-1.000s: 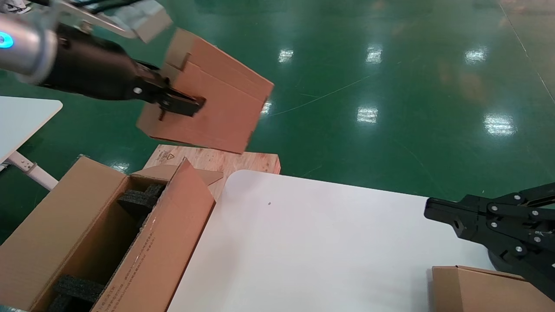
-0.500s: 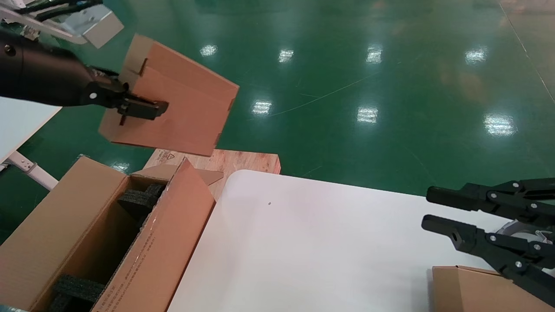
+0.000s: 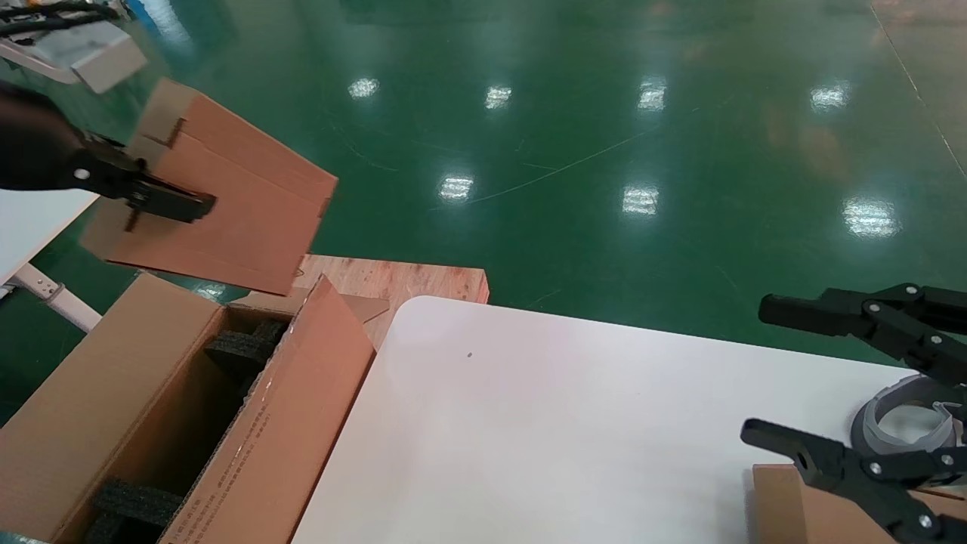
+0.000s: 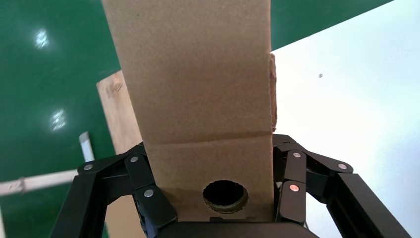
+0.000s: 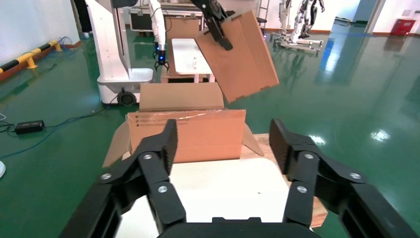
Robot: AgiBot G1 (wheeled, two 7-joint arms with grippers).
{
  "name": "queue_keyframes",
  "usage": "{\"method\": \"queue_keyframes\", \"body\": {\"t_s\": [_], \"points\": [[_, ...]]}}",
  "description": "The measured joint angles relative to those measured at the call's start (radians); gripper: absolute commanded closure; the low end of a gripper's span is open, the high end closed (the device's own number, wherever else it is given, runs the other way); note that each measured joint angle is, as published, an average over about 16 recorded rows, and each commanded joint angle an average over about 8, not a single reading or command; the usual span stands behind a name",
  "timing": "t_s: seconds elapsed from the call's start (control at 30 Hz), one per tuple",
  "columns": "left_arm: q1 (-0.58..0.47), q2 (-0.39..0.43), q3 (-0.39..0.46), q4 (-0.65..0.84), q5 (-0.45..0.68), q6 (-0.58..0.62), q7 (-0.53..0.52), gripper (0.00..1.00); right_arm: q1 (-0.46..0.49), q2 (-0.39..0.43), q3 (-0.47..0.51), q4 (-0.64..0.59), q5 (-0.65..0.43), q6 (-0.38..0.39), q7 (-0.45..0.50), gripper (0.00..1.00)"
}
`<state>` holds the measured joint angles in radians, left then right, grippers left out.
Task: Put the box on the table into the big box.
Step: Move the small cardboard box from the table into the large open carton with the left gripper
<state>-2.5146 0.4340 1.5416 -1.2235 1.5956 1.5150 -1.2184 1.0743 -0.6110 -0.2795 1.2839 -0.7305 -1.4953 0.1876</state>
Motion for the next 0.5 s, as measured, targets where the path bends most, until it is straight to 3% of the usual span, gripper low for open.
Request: {"method": "queue_keyframes", "body": {"t_s": [0.5], "points": [[0.007,0.043,0.115,0.136,0.080,0.082,-0.029,1.00,0.000,0.000,0.000,0.000,0.000,0.000,0.000,0.00]]}}
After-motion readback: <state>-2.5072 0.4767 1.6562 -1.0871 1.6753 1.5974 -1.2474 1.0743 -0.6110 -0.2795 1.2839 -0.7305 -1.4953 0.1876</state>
